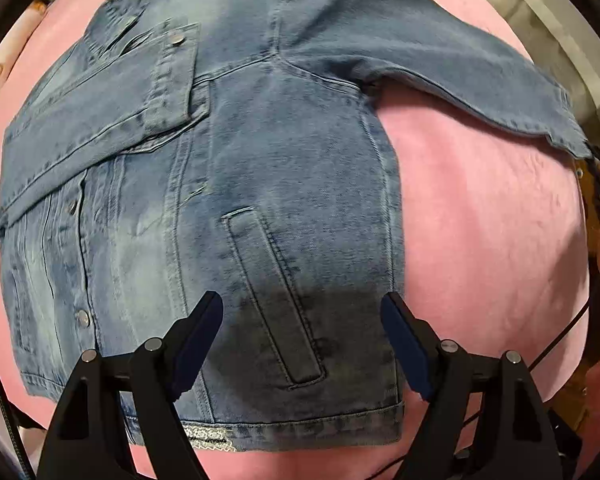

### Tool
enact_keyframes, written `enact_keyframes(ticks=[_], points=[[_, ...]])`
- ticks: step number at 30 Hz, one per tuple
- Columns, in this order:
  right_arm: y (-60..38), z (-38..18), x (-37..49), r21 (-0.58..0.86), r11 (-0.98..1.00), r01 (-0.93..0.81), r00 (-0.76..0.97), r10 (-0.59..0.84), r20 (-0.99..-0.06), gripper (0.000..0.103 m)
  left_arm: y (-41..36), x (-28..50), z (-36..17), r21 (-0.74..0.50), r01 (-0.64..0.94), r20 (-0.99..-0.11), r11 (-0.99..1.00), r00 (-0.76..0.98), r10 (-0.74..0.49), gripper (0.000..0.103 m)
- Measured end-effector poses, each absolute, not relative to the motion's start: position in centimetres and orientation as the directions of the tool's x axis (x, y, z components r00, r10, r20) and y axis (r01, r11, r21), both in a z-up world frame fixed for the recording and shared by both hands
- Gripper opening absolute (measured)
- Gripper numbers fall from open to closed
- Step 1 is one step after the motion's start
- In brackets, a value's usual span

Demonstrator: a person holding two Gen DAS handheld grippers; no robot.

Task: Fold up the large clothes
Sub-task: 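Grasp the other sleeve cuff with the right gripper and lift it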

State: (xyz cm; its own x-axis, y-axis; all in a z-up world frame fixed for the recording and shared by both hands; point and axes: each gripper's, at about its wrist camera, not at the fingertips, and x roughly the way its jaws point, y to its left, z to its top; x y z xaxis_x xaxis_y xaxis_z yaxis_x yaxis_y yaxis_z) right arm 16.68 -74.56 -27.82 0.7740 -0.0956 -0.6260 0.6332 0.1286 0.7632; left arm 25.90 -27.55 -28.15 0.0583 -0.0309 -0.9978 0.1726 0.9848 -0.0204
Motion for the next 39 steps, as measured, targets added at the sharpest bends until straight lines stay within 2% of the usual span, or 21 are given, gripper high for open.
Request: enact_keyframes(ticks=[5,8,12,18,22,26,30,34,37,39], points=[[-72.1,-20.4,17.4,0.720,0.333,0.609,0.792,-0.201,-0.577,0.011,-25.2,26.3,-26.9,-0.022,0.130,-0.995,0.991,0.092,-0.035,0.080],[-69.7,-15.4,18.9,0.644,0.481,0.595,0.797,-0.250,-0.550,0.011,-23.0,26.4,-25.8,-0.046,0.101,-0.991,0.994,0.119,-0.058,0.080],[-64.9,-9.0,20.4,0.571,0.634,0.522,0.844,-0.290,-0.450,0.011,-19.9,25.8,-24.1,-0.063,0.075,-0.983,0.995,0.165,-0.075,0.080],[-55.7,-2.0,22.2,0.449,0.814,0.368,0.921,-0.253,-0.296,0.011,-15.5,25.4,-22.7,-0.078,0.030,-0.975,0.996,0.208,-0.083,0.080],[-48.5,0.4,23.5,0.424,0.871,0.248,0.956,-0.147,-0.255,0.011,-10.6,25.0,-21.8,-0.112,-0.033,-0.971,0.993,0.216,-0.102,0.080],[-40.6,0.8,24.8,0.397,0.908,0.136,0.970,-0.041,-0.238,0.011,-5.2,24.8,-21.0,-0.118,-0.083,-0.969,0.989,0.226,-0.097,0.080],[-32.7,-0.6,26.4,0.386,0.919,0.075,0.961,0.037,-0.275,0.011,0.4,24.9,-20.6,-0.091,-0.106,-0.968,0.990,0.242,-0.064,0.080],[-25.4,-5.2,28.5,0.390,0.918,0.075,0.925,0.081,-0.370,0.011,6.3,25.4,-20.8,-0.089,-0.142,-0.972,0.986,0.230,-0.055,0.080],[-19.5,-10.8,29.6,0.355,0.932,0.073,0.890,0.100,-0.445,0.011,9.9,26.0,-21.3,-0.085,-0.164,-0.974,0.983,0.224,-0.046,0.080],[-16.2,-15.3,30.7,0.336,0.940,0.063,0.832,0.136,-0.538,0.011,11.7,26.5,-21.7,-0.083,-0.176,-0.975,0.981,0.217,-0.044,0.080]])
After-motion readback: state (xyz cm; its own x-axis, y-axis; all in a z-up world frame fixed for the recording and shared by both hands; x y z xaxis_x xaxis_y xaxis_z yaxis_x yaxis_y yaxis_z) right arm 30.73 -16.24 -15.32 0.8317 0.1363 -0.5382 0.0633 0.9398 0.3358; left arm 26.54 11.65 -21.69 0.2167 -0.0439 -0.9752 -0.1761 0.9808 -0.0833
